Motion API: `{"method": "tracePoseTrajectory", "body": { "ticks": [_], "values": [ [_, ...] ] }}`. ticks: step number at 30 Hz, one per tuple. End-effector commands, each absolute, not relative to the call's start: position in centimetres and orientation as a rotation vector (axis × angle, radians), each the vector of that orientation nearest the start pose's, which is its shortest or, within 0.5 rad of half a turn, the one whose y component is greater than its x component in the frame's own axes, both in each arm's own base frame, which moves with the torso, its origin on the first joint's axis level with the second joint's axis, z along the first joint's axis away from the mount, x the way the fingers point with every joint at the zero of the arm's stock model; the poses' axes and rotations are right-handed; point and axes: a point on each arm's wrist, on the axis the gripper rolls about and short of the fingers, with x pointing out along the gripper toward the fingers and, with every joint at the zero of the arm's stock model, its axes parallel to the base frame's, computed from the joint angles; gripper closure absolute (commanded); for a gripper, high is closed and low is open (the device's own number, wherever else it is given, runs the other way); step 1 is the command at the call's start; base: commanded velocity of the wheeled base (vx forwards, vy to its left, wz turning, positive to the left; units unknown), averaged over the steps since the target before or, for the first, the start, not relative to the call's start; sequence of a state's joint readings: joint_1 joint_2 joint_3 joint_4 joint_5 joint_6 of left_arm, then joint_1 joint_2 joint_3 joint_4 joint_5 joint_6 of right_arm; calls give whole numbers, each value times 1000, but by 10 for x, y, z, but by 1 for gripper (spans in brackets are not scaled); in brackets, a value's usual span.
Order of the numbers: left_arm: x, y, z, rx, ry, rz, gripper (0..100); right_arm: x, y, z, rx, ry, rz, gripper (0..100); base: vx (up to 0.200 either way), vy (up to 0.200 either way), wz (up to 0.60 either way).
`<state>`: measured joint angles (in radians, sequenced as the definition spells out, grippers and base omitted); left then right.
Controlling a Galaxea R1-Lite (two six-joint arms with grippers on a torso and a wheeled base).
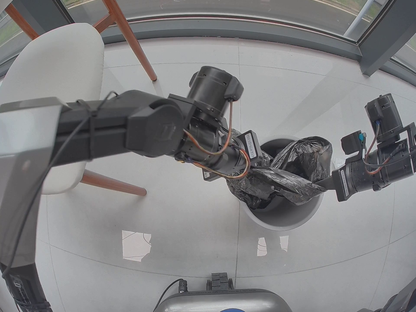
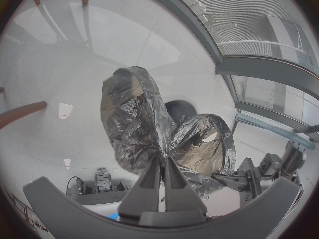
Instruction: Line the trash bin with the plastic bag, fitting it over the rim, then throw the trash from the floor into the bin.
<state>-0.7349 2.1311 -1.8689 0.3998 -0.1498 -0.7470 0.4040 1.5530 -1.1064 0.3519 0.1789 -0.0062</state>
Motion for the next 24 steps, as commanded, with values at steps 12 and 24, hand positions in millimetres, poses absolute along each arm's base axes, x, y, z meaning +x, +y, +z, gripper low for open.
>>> {"method": "tracePoseTrajectory", "body": {
  "ticks": [12, 24],
  "values": [
    [276, -300, 212, -430, 989, -484, 100, 253, 86, 191, -68, 915, 456, 100, 0, 0, 0],
    [239, -322, 190, -429, 1092, -448, 100, 235, 79, 175, -72, 984, 452, 100, 0, 0, 0]
  ]
}}
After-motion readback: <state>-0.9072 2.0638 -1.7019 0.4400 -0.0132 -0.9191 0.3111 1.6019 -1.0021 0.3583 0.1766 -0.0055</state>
